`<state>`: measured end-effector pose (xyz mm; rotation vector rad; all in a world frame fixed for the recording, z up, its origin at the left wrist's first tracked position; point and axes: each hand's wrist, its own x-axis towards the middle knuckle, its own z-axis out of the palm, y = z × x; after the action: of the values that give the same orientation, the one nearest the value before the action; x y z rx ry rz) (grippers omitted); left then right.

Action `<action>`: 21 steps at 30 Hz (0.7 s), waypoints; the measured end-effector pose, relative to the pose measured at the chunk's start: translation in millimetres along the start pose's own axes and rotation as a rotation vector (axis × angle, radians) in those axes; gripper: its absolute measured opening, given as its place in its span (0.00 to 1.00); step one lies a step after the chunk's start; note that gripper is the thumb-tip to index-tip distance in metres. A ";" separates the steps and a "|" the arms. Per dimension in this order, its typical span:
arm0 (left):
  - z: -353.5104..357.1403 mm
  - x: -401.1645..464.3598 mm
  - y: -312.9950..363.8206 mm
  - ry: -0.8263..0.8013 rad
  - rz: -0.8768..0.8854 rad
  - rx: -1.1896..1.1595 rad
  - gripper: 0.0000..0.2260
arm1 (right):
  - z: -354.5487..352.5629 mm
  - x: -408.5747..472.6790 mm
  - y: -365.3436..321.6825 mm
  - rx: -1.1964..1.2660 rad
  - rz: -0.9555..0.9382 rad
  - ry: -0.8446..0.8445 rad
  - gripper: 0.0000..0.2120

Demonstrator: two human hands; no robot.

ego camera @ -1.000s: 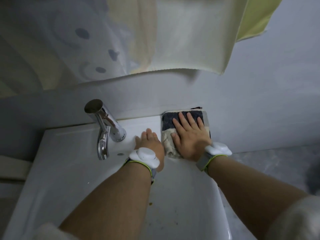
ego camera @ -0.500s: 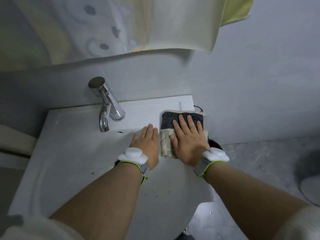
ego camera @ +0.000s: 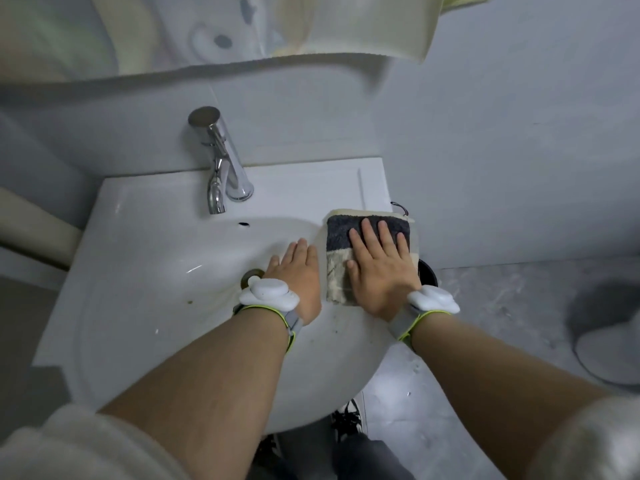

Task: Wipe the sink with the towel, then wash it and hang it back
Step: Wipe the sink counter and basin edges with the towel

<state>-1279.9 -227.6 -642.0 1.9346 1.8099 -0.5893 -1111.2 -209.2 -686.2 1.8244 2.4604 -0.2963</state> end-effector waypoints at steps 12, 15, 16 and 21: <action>43.8 -30.3 -16.6 0.029 0.095 0.021 0.40 | 14.2 -86.5 -55.3 0.004 0.217 -0.032 0.32; 50.7 -35.4 -19.9 0.005 0.149 0.015 0.42 | 17.3 -105.8 -72.3 0.055 0.263 -0.010 0.34; 52.7 -38.6 -20.1 -0.006 0.162 0.019 0.42 | 17.1 -111.3 -75.9 0.066 0.266 -0.020 0.36; 55.1 -56.2 -22.1 -0.017 0.192 0.026 0.39 | 13.1 -108.4 -63.3 0.062 0.238 -0.029 0.29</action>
<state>-1306.5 -303.7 -655.5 2.0841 1.5904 -0.5654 -1140.3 -331.4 -673.7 2.0952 2.2089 -0.3837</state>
